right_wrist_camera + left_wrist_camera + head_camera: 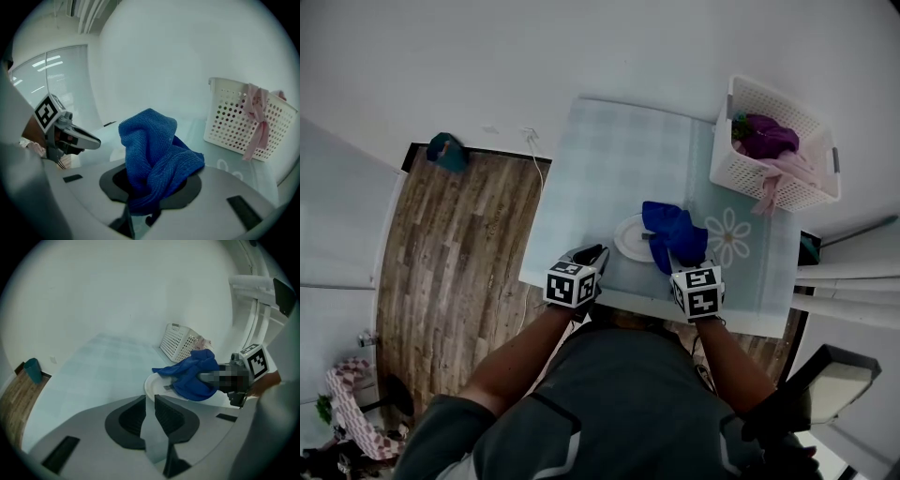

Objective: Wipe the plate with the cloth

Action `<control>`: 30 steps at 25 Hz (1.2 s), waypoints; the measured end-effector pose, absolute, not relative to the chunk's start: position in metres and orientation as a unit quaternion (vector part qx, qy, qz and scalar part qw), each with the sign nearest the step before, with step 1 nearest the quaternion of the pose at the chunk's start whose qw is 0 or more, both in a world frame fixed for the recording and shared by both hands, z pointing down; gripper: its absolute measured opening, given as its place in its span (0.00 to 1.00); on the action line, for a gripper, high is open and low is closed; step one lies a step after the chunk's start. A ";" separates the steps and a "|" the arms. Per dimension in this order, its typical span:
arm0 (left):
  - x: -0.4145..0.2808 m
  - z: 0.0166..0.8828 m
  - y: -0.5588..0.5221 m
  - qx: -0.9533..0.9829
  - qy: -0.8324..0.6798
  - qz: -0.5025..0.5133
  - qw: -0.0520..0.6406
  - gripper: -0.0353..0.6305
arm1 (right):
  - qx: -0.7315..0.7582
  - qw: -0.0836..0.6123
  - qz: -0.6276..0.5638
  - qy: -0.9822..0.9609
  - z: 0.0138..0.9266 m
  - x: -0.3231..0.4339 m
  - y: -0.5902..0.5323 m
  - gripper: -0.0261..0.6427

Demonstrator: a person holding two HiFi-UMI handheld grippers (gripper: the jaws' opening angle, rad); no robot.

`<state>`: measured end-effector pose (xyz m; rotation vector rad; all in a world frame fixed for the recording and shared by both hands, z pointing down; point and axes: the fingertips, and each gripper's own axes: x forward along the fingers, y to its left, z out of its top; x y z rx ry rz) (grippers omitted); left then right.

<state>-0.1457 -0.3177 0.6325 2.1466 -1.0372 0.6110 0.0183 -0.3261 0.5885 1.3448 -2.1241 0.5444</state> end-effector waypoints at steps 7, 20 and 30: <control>-0.157 0.621 -0.308 0.819 -0.415 0.224 0.327 0.15 | 0.396 0.260 0.178 -0.862 0.575 -0.090 -0.311 0.22; -0.157 0.620 -0.299 0.819 -0.407 0.233 0.330 0.12 | 0.414 0.291 0.188 -0.842 0.620 -0.056 -0.302 0.22; -0.122 0.614 -0.315 0.831 -0.396 0.223 0.321 0.12 | 0.470 0.281 0.204 -0.811 0.624 0.025 -0.296 0.22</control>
